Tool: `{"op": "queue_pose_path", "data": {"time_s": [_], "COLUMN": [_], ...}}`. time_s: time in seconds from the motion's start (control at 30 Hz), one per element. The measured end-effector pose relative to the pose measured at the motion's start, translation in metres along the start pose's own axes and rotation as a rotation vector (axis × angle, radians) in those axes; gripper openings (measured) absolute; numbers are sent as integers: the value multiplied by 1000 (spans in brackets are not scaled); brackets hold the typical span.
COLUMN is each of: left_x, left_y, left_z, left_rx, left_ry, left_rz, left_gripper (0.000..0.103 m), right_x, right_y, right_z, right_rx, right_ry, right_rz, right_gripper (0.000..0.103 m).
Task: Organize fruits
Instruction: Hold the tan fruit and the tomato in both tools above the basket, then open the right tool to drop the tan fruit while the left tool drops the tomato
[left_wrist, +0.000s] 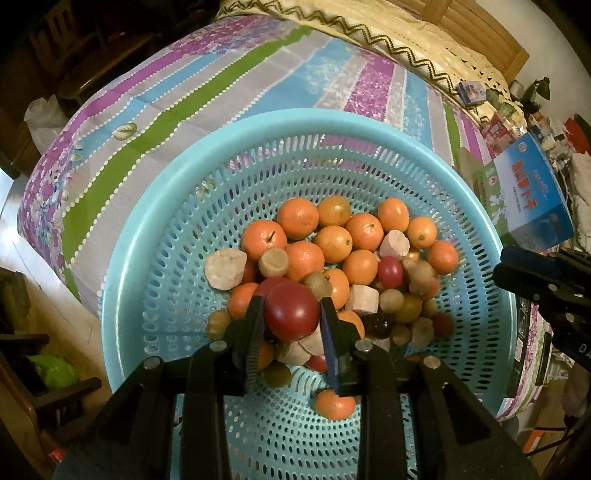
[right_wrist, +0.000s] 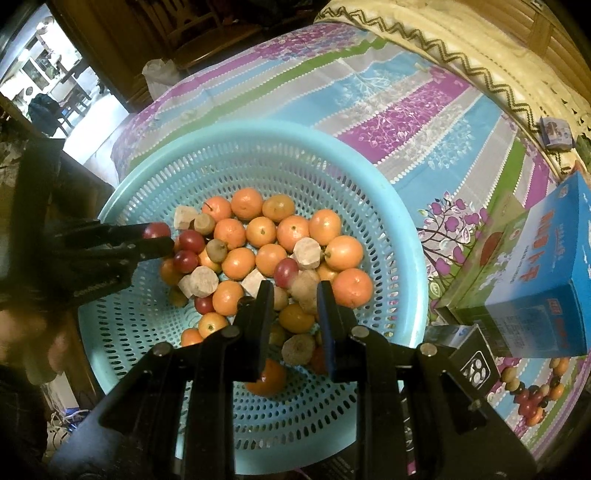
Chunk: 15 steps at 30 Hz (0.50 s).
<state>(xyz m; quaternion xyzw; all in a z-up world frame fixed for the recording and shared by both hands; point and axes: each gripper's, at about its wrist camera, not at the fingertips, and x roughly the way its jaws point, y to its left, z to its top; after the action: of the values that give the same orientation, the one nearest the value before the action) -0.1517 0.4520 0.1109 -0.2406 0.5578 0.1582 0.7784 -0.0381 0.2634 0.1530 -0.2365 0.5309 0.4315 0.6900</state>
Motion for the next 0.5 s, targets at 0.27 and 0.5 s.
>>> {"op": "queue_pose_path", "data": {"time_s": [0.27, 0.5], "left_x": [-3, 1], "left_y": [1, -1], "left_z": [1, 1], "left_rx": [6, 7], "left_ry": [-18, -13], "left_rz": [18, 17], "left_gripper": [56, 56], "right_x": [4, -4], "right_y": [-1, -2], "right_z": [-3, -2], "right_rx": [7, -2], "right_ry": [4, -34], "right_rz": [7, -6], "right_gripper": [32, 66]}}
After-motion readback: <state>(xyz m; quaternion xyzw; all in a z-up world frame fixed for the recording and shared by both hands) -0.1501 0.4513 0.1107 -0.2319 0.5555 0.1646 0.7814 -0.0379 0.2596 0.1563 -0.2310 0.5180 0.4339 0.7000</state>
